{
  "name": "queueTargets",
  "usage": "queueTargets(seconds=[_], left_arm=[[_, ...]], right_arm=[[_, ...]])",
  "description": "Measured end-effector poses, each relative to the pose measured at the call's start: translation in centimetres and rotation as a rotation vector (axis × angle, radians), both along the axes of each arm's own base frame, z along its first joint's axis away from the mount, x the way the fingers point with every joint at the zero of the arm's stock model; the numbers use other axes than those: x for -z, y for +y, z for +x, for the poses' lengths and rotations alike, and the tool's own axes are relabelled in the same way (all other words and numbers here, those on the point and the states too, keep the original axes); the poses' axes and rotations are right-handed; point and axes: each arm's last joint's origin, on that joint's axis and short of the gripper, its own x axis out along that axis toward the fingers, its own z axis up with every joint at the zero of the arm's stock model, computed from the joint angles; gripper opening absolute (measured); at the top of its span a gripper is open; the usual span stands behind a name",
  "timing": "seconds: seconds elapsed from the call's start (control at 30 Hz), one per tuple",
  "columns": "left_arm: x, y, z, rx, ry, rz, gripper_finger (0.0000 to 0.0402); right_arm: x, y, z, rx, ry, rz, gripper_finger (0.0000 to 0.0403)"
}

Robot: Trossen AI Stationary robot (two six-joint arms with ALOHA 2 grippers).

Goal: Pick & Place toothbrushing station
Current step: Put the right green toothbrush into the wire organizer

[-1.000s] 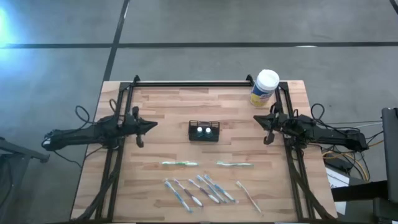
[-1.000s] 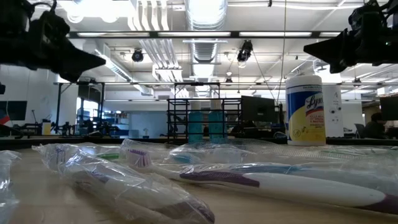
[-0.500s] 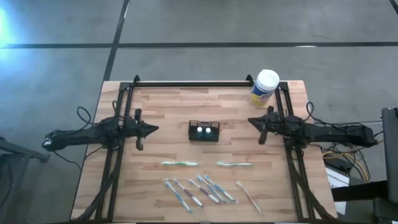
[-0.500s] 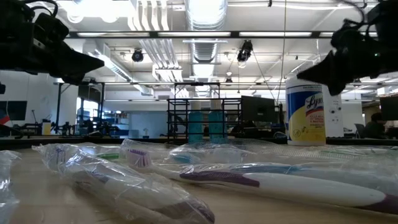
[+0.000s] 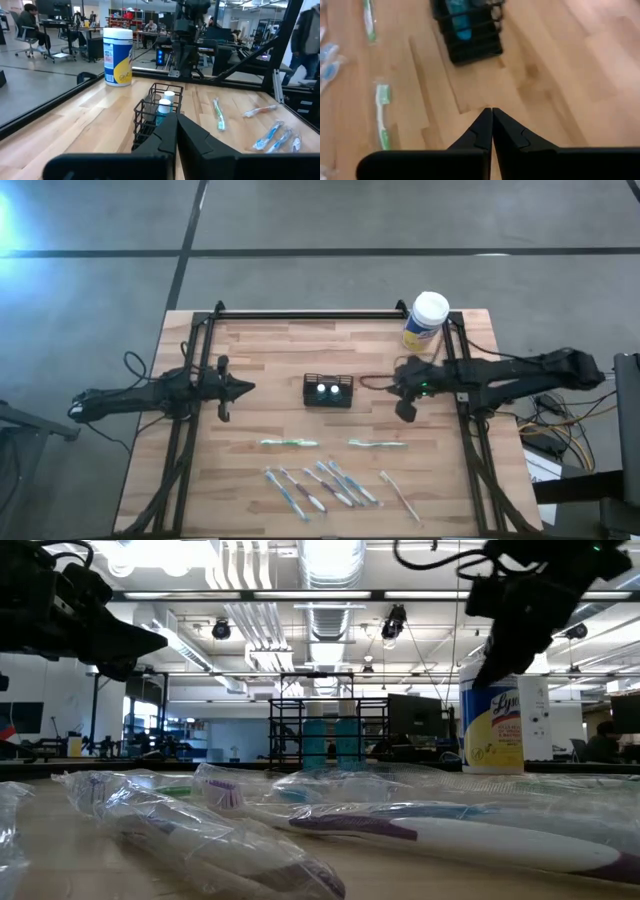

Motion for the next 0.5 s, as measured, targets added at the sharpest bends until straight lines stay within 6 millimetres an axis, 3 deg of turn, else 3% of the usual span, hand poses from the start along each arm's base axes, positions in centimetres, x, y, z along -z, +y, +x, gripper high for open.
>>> queueTargets(seconds=[0.2, 0.5], left_arm=[[-0.2, -0.1, 0.0, 0.015, -0.002, -0.032, 0.0012], [-0.1, -0.2, 0.0, 0.054, 0.012, -0.040, 0.0012]], right_arm=[[1.1, 1.7, 3.9, -0.041, 0.195, 0.059, 0.0041], [4.8, 5.9, 8.7, -0.186, 0.354, 0.078, 0.0180]])
